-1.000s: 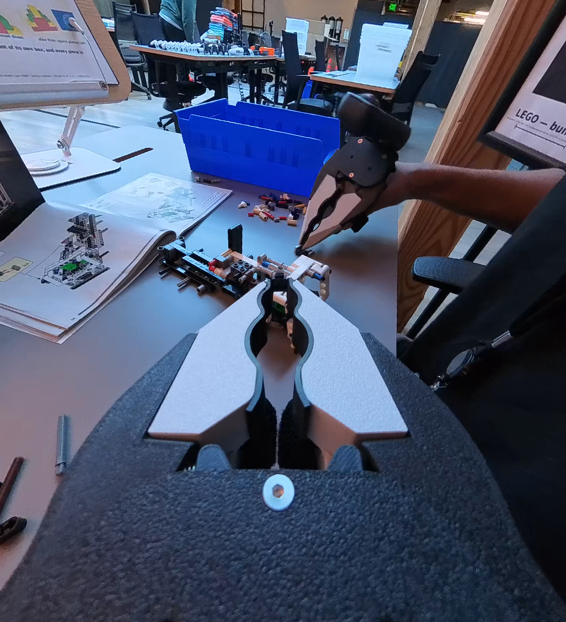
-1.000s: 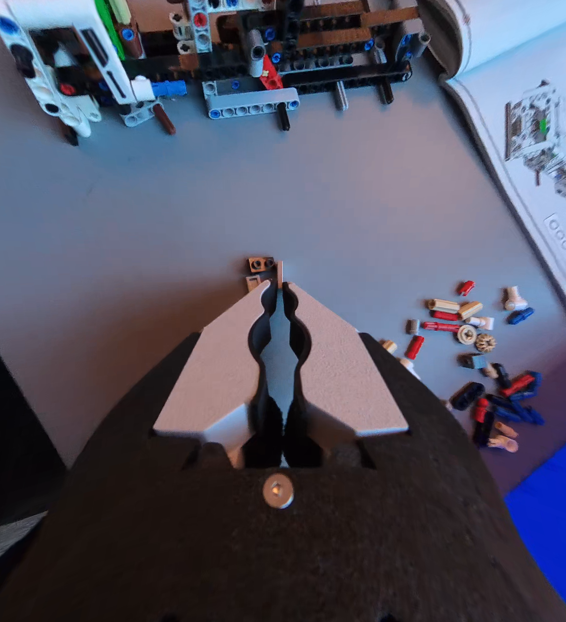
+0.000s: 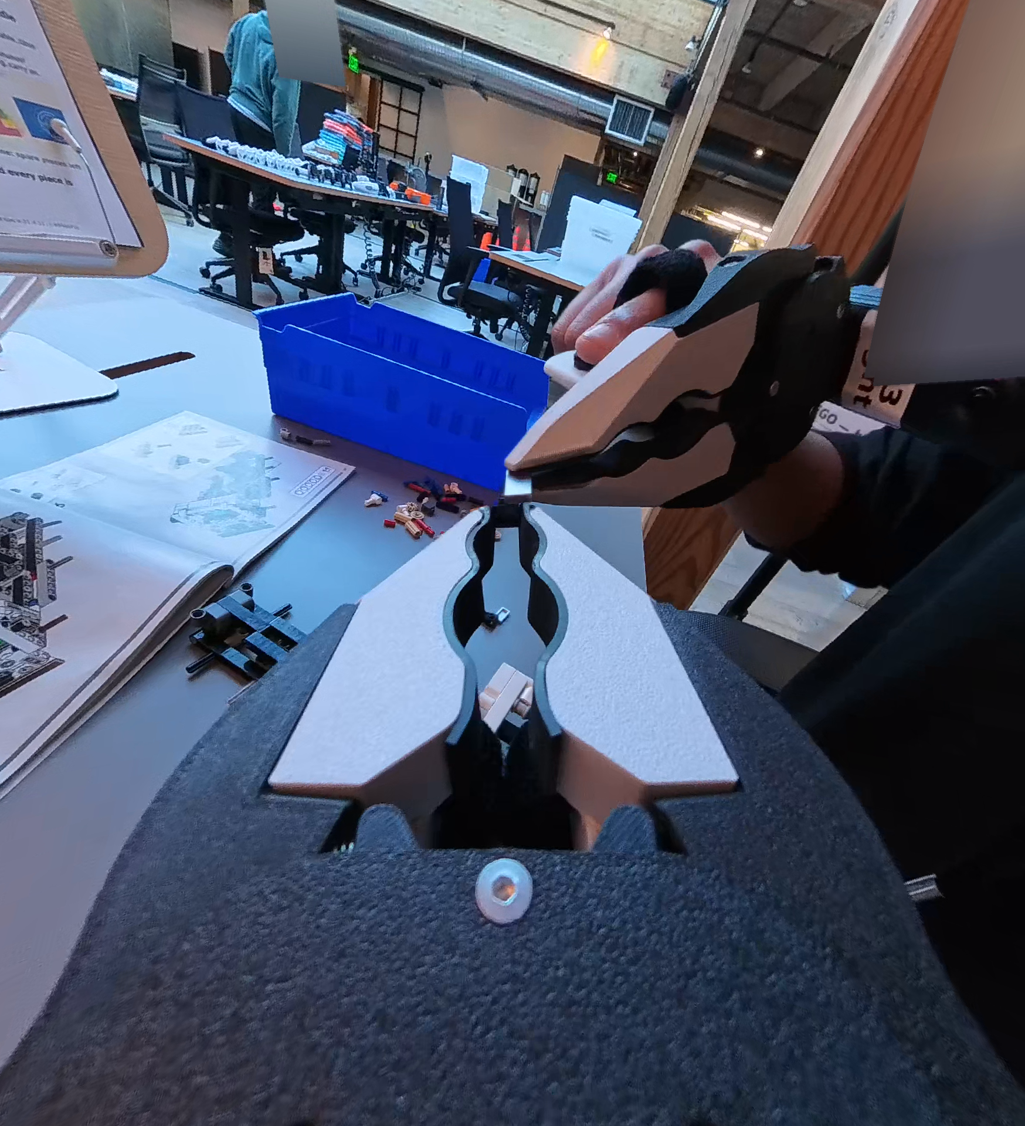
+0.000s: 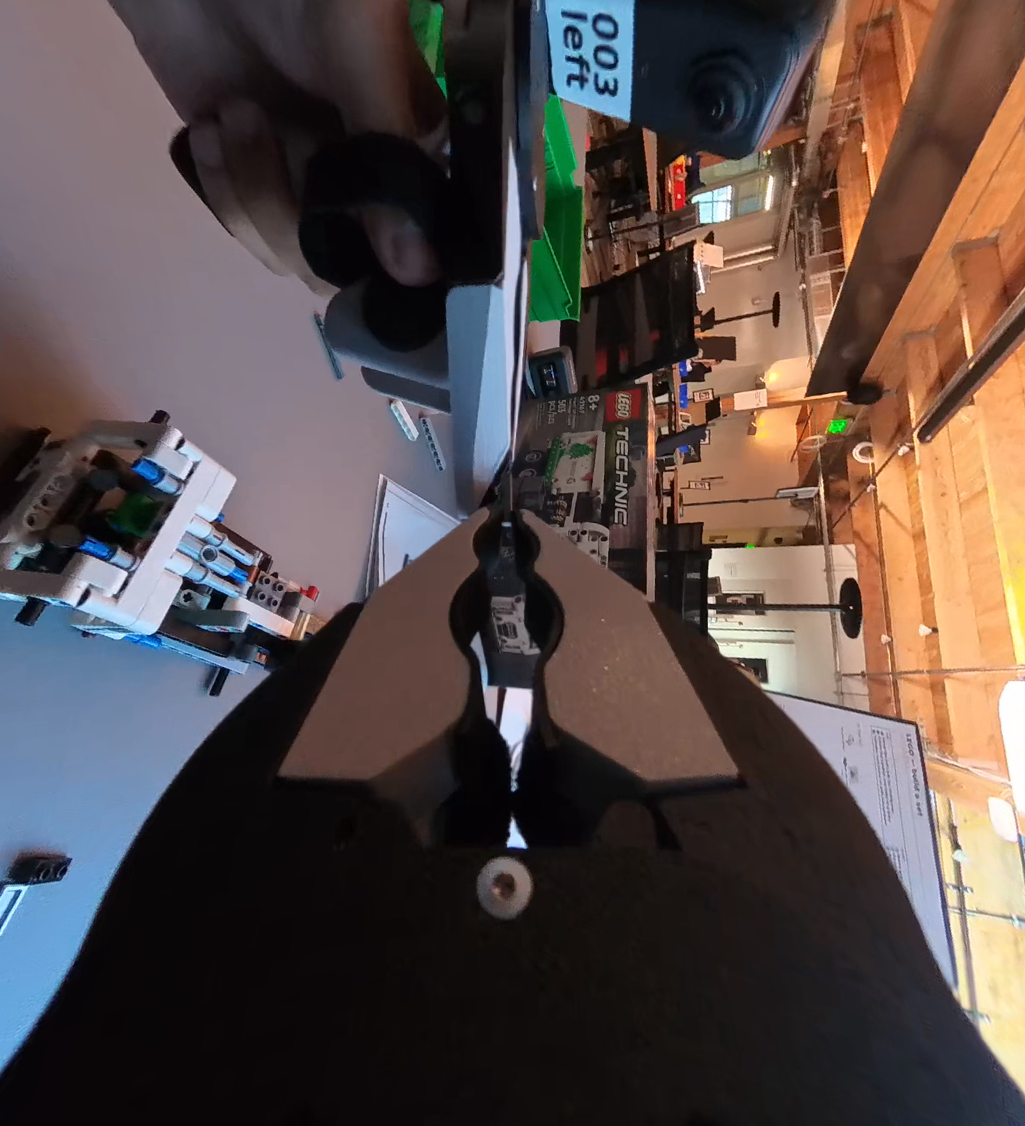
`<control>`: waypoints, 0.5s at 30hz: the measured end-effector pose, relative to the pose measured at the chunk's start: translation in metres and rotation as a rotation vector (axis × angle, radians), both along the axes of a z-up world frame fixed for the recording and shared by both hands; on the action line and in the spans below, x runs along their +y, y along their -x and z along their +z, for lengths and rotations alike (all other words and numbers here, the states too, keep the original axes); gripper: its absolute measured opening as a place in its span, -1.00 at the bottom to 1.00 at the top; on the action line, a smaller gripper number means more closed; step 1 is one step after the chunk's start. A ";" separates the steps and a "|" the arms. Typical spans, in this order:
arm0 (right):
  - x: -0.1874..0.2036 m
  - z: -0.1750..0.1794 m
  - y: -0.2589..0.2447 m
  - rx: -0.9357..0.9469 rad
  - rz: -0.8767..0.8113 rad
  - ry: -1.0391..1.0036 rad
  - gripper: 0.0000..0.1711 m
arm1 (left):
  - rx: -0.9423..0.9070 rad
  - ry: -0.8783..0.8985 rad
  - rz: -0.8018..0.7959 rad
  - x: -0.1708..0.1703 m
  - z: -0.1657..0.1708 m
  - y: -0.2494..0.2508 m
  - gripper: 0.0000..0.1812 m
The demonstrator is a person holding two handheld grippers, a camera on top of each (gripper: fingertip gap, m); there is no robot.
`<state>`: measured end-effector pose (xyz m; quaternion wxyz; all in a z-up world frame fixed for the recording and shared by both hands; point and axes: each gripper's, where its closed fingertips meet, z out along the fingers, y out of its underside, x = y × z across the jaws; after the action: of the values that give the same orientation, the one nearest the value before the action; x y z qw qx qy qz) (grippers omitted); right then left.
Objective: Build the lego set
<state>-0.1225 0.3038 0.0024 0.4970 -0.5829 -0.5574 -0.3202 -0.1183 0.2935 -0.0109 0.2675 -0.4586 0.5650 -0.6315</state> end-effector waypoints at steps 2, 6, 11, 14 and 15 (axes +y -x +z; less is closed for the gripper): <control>0.002 0.000 -0.001 -0.011 0.009 0.000 -0.98 | 0.000 0.001 -0.002 0.002 0.000 0.000 -0.93; 0.006 -0.004 -0.010 -0.053 -0.011 0.017 -0.97 | -0.006 0.016 -0.029 0.007 0.002 0.000 -0.93; 0.007 -0.005 -0.011 -0.074 -0.009 0.041 -0.98 | -0.002 -0.022 -0.057 0.009 0.001 -0.001 -0.93; 0.008 -0.003 -0.012 -0.090 -0.007 0.044 -0.98 | -0.006 -0.036 -0.078 0.008 0.003 -0.002 -0.93; 0.008 -0.002 -0.013 -0.094 -0.008 0.042 -0.98 | -0.009 -0.045 -0.085 0.008 0.003 -0.001 -0.93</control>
<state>-0.1099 0.3119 0.0003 0.4566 -0.5798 -0.5843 -0.3374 -0.1168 0.3014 -0.0078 0.2531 -0.4253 0.5968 -0.6316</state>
